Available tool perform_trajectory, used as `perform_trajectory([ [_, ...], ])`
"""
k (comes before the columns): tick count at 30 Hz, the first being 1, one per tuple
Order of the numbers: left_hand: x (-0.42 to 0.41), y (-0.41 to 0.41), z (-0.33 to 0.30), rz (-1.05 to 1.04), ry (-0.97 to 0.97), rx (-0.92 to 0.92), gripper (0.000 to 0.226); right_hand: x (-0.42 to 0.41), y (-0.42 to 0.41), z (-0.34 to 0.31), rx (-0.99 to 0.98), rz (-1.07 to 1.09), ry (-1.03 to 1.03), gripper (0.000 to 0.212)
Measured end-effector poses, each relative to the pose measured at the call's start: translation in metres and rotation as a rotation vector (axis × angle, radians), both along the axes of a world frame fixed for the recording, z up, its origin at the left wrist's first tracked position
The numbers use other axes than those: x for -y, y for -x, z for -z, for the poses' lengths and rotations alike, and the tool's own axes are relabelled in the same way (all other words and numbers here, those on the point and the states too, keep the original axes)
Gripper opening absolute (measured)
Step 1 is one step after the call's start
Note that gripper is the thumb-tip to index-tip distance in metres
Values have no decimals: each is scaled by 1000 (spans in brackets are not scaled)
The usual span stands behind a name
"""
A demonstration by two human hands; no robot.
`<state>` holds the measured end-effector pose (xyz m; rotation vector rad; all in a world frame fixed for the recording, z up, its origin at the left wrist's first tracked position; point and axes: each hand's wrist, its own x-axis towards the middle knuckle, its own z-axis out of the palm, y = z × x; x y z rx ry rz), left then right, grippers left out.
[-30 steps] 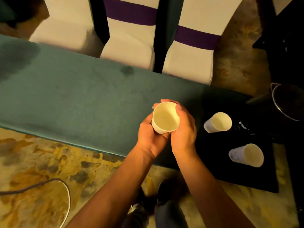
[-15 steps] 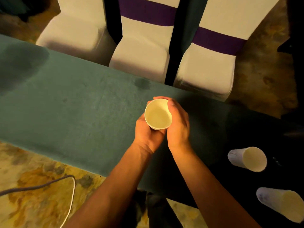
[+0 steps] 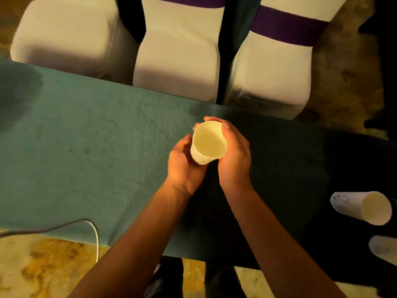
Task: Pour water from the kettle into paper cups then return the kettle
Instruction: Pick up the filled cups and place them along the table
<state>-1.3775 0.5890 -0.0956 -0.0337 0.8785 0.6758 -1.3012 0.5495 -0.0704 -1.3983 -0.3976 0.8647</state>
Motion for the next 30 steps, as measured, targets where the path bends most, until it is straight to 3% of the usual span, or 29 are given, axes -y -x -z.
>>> perform_trajectory([
  [13,-45,71,24,72,-523,-531,31,-14,23,42,178,0,61,37],
  [30,-43,71,23,161,-558,-627,32,-3,27,44,192,-58,155,40],
])
